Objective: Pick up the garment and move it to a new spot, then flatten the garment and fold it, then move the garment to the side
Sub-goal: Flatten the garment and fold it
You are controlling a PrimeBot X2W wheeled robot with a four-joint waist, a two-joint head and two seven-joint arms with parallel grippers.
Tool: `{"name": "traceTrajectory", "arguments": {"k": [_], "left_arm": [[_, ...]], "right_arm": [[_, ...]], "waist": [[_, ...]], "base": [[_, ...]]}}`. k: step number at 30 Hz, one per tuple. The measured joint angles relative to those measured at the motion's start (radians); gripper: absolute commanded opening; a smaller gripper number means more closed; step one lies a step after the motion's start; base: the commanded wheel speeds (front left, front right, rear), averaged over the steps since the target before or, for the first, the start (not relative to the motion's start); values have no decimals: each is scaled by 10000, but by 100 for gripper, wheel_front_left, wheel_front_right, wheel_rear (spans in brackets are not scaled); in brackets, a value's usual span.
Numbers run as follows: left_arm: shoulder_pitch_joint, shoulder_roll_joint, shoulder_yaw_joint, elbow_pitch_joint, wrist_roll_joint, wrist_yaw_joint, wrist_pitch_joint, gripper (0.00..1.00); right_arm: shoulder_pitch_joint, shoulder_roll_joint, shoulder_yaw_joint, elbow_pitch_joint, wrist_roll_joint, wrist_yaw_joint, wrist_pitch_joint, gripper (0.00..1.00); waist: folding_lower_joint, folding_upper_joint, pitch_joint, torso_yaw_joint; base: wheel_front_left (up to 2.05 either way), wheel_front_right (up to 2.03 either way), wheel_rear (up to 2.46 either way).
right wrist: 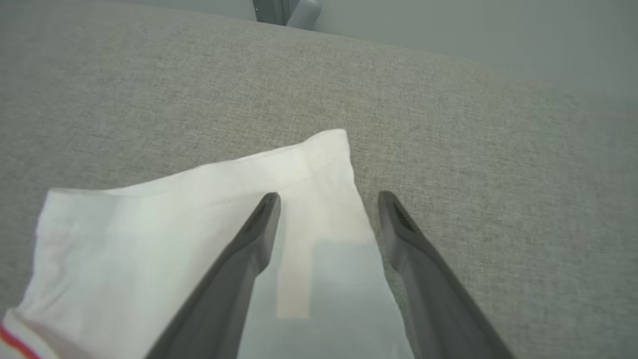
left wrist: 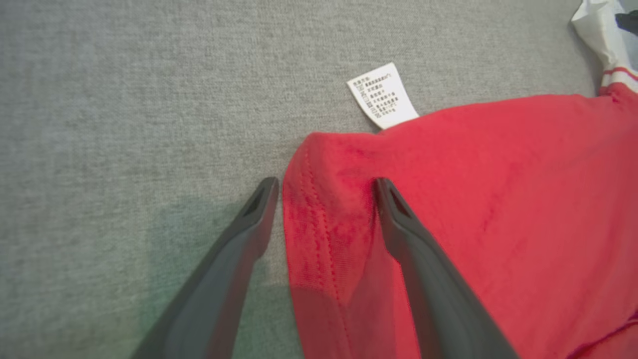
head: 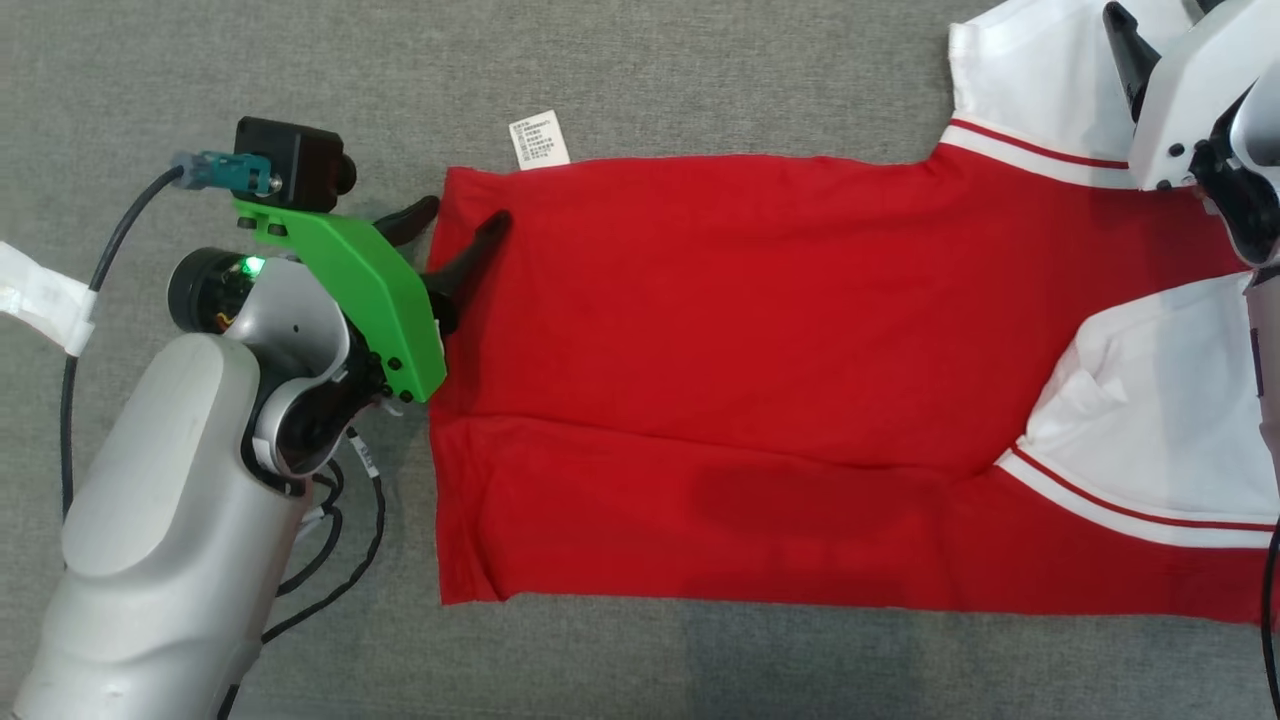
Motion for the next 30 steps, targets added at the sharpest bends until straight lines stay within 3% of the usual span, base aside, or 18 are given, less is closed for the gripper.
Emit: {"name": "traceTrajectory", "arguments": {"k": [6,14,15,16,17,24,30], "left_arm": [[-307,-217,-180,326,-280,-314,-132,100],[-636,-288,-424,627,-272,-431,-449,100],[-696,-314,-433,702,-272,-433,-545,100],[-759,-345,-456,757,-272,-447,-602,63],[-796,-366,-483,802,-280,-466,-708,0],[-807,-336,-631,1070,-451,-523,-1160,0],[-393,-13,-591,955,-721,-550,-1741,0]], "right_arm": [[-491,-159,138,955,-109,0,-445,100],[-826,-234,401,1551,58,4,-876,100],[-875,-234,449,1603,125,6,-957,47],[-912,-228,531,1659,190,4,-1001,0],[-918,-207,648,1703,288,4,-1072,0],[-864,-159,1200,1814,941,2,-1766,0],[-211,-370,1785,1066,1873,2,-2617,0]], "waist": [[-1,0,274,365],[-1,0,371,280],[-1,0,387,260],[-2,0,398,236],[-2,0,398,205],[-1,0,172,-10],[-1,0,-234,-278]], "base": [[0,0,0],[0,0,0],[0,0,0],[0,0,0],[0,0,0],[0,0,0],[0,0,0]]}}
